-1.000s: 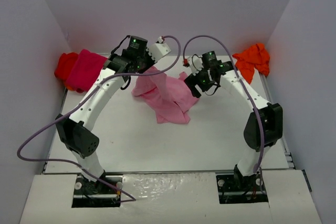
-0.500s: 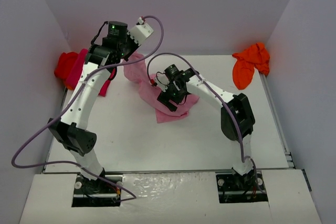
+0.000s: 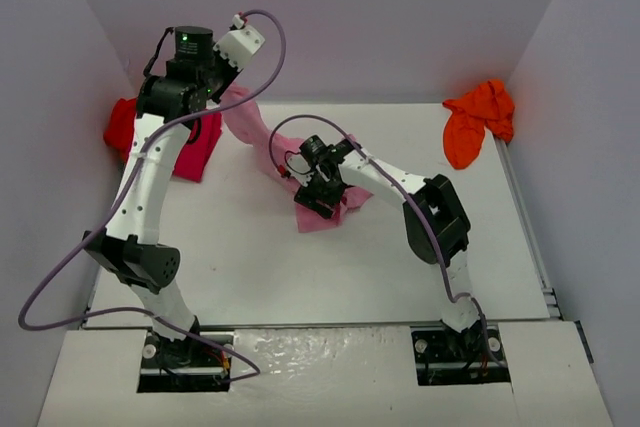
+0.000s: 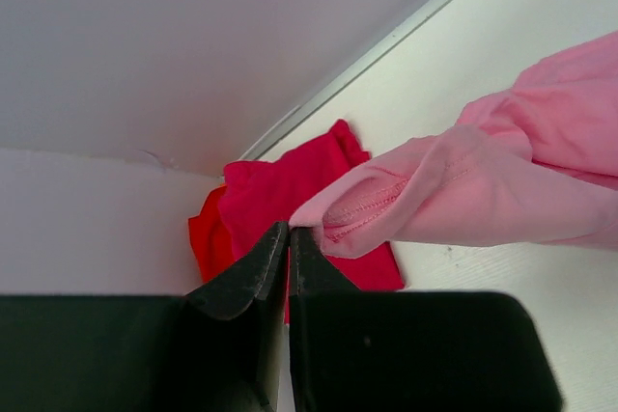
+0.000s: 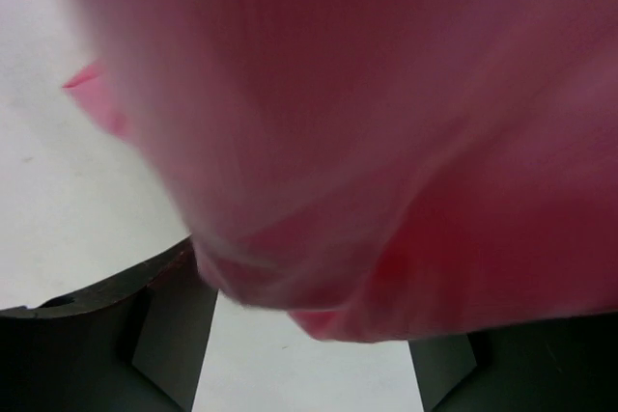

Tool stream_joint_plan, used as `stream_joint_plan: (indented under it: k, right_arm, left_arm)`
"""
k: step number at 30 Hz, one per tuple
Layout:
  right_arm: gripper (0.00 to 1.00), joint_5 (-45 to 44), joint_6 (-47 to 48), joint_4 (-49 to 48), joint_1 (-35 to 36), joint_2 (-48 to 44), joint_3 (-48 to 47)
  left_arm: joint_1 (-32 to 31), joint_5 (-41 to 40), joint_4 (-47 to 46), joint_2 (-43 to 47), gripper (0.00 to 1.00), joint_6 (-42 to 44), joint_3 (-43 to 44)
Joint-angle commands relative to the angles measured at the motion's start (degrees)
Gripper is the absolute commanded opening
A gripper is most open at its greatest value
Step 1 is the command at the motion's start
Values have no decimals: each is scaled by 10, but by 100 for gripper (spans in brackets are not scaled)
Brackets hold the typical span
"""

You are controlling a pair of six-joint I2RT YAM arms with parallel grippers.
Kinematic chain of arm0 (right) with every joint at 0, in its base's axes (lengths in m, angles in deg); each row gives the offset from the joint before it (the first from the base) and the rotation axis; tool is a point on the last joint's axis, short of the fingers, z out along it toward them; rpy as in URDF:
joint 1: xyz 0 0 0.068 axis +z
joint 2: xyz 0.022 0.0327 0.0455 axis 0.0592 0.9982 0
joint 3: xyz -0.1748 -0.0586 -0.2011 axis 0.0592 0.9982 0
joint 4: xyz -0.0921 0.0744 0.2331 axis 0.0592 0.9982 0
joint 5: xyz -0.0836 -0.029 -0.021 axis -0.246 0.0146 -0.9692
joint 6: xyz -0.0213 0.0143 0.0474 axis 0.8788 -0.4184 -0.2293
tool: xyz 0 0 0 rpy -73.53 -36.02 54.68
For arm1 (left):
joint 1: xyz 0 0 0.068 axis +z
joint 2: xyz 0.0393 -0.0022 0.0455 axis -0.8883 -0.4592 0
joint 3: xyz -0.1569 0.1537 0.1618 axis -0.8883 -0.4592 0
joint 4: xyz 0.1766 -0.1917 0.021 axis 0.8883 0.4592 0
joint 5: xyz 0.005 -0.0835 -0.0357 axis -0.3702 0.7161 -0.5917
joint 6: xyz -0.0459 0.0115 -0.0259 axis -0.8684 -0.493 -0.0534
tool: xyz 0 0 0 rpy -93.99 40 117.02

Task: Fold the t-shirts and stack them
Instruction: Flatten out the tshirt

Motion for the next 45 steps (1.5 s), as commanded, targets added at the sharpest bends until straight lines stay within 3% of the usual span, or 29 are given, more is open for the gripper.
stream_joint_plan:
  k: [1,4,14,30,33,36,45]
  right_arm:
    - [60,-133,-36,-35,-24,14,-10]
    - [55,-186,-60,-43,-47,35,-25]
    - [55,-268,-70,-52,-64,13,-30]
    - [47,-67,-65,-12,-49,15,-10]
    - [35,-21,-61,16,-47,29,-19]
    - [31,9,-55,28,-47,33,-6]
    - [33,89,-31,61,-46,46,11]
  left_arm:
    - [54,4,-19,41,0,-13,77]
    - [80,15,-17,49,0,-16,93]
    - [153,39,10,49,0,-17,148]
    - [162,50,17,56,0,-17,123]
    - [162,49,16,56,0,-16,117]
    - [162,45,14,56,0,-14,112]
    - [162,47,5,62,0,-17,94]
